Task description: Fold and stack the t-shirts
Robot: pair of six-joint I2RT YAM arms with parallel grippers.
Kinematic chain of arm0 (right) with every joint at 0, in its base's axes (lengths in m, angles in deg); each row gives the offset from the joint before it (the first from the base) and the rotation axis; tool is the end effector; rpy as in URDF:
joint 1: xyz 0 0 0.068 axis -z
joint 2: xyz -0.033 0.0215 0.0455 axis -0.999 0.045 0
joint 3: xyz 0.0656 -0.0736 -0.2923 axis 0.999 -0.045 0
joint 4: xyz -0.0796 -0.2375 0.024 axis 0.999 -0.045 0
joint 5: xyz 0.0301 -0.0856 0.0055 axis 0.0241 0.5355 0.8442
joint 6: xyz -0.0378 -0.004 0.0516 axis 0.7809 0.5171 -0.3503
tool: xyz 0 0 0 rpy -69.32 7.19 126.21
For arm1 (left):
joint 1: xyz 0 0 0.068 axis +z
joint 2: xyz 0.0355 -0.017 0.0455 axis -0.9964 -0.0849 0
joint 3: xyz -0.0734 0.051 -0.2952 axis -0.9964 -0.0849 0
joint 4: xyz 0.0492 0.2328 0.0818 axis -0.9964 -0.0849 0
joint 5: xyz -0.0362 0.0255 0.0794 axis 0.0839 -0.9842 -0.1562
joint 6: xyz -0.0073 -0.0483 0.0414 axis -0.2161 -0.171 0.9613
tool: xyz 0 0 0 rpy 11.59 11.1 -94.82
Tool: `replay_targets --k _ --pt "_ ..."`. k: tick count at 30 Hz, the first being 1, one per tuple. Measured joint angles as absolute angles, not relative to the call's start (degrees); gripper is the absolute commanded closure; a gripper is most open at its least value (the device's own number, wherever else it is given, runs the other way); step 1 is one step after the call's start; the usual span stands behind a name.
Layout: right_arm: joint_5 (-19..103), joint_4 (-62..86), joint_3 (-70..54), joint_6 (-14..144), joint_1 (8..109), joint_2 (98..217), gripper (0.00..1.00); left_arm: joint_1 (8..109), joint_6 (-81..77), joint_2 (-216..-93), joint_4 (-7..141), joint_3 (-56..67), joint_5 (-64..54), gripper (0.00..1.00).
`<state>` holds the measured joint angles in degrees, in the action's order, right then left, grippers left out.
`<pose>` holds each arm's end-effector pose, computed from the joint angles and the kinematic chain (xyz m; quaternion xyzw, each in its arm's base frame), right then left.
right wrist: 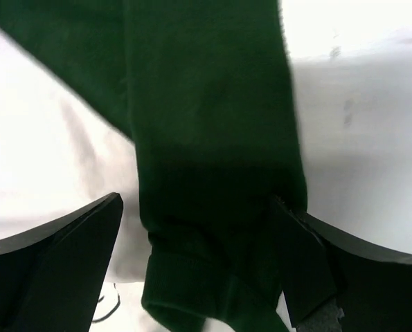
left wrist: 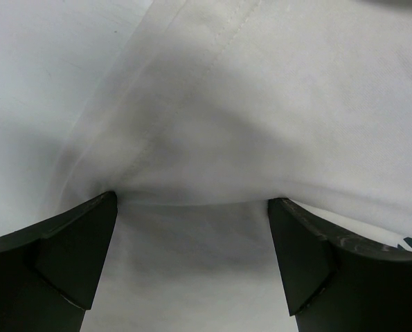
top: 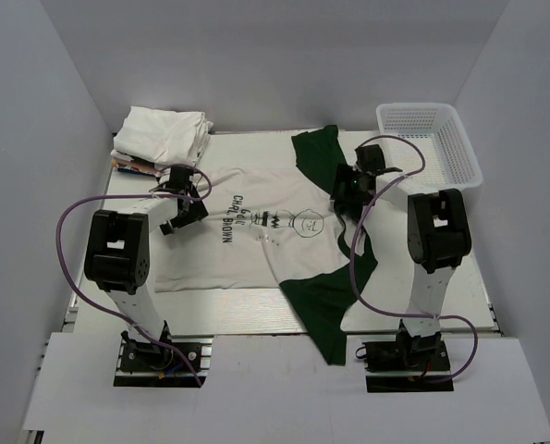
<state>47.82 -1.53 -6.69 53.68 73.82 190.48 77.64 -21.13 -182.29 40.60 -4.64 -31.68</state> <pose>0.4305 0.1054 0.1978 0.0349 0.9423 0.1024 0.3169 0.3546 -0.0308 0.1875 -0.2291 0.9373 0.0781 0.2506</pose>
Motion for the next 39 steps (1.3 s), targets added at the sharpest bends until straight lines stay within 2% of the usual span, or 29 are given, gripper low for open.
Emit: replay_targets --k 9,20,28,32,37,39 --pt "52.28 -0.68 -2.95 54.40 77.88 193.58 0.10 78.34 -21.15 -182.20 40.99 -4.86 -31.98 0.00" --pt "48.65 -0.94 1.71 58.42 78.41 196.55 0.10 79.09 -19.11 -181.20 41.49 -5.71 -29.27 0.00" --pt "50.60 -1.73 -10.45 63.91 72.33 182.57 0.10 79.30 -18.52 -179.51 41.41 -6.04 -26.72 0.00" --pt "56.02 -1.09 -15.98 65.00 68.53 175.70 0.10 79.30 -18.50 -178.51 41.45 -6.15 -26.26 0.00" --pt "65.24 -2.27 -21.33 65.42 68.18 174.35 0.10 79.30 -18.50 -178.36 41.38 -6.45 -26.30 0.00" --pt "68.85 -3.96 -21.83 65.70 68.29 174.76 0.20 79.30 -18.50 -178.36 41.41 -6.45 -26.30 0.00"
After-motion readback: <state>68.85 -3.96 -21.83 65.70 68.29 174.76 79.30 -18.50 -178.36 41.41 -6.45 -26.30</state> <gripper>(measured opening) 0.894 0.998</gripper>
